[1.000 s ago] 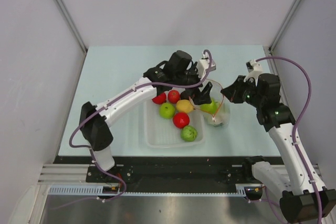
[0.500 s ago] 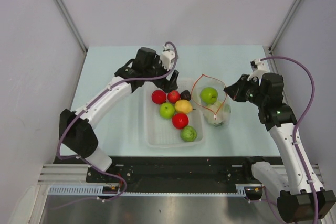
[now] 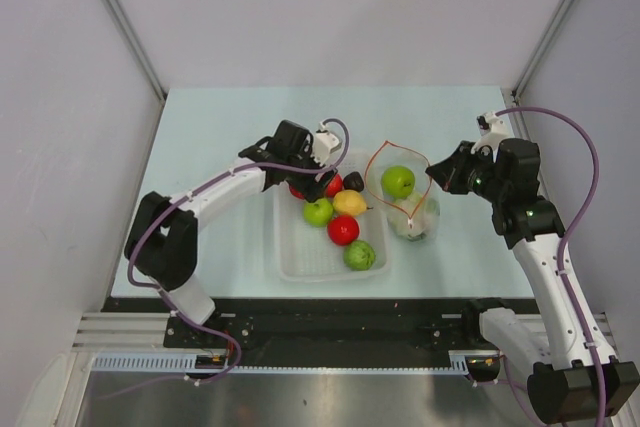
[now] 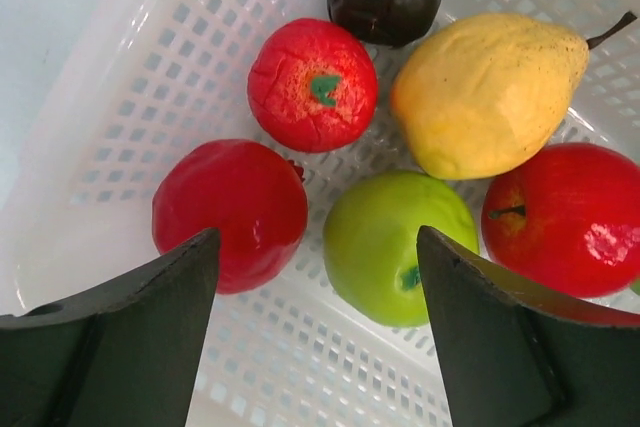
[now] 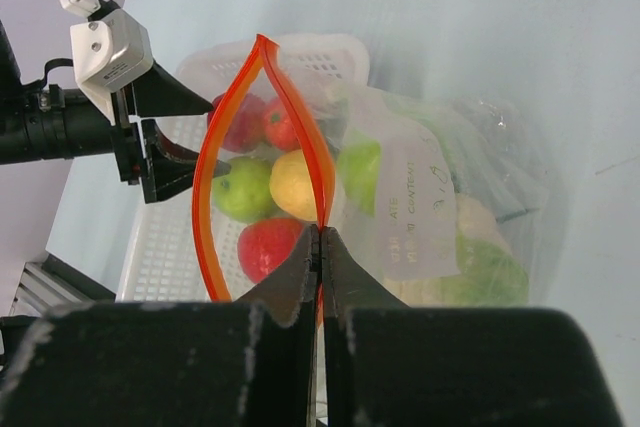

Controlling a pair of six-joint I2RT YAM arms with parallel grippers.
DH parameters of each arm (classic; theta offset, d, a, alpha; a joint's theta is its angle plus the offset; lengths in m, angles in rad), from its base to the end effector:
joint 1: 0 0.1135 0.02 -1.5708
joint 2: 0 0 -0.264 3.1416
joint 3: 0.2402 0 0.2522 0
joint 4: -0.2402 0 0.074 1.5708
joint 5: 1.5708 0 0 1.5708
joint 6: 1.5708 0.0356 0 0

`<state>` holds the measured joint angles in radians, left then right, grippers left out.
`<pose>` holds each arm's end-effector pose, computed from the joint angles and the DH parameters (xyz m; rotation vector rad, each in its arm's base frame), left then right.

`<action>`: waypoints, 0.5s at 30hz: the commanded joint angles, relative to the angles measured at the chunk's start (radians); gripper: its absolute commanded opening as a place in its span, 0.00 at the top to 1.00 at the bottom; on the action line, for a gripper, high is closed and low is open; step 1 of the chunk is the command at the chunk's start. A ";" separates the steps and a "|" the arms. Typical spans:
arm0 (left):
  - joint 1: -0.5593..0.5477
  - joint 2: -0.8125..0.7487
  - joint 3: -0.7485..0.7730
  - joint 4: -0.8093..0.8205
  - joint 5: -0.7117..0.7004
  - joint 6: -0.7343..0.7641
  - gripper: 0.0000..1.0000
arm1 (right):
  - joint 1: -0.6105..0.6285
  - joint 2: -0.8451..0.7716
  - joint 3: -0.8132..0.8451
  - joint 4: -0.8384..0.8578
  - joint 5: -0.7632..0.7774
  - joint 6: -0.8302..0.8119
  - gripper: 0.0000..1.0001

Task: Place the food in the zip-top bag and seal the zipper
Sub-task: Pick up the fake fruit from the bin.

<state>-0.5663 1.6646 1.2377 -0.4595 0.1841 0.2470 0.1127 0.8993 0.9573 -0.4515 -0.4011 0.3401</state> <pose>0.3015 -0.1994 0.2451 1.0517 2.2366 -0.3650 0.1926 0.0358 0.3533 -0.0423 1.9947 0.6879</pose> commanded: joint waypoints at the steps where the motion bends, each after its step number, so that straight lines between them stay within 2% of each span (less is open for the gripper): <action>1: -0.004 0.046 0.060 0.073 0.052 -0.005 0.18 | -0.004 -0.003 0.004 0.033 -0.007 0.005 1.00; 10: -0.023 0.237 0.207 0.111 0.008 -0.115 0.18 | -0.004 0.007 0.004 0.039 -0.010 0.008 1.00; 15: -0.037 0.310 0.227 0.097 0.006 -0.135 0.21 | -0.005 0.004 0.003 0.036 -0.007 0.007 1.00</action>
<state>-0.5880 1.9495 1.4197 -0.3756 0.2012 0.1539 0.1127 0.9115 0.9573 -0.4503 -0.4011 0.3405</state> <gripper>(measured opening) 0.808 0.008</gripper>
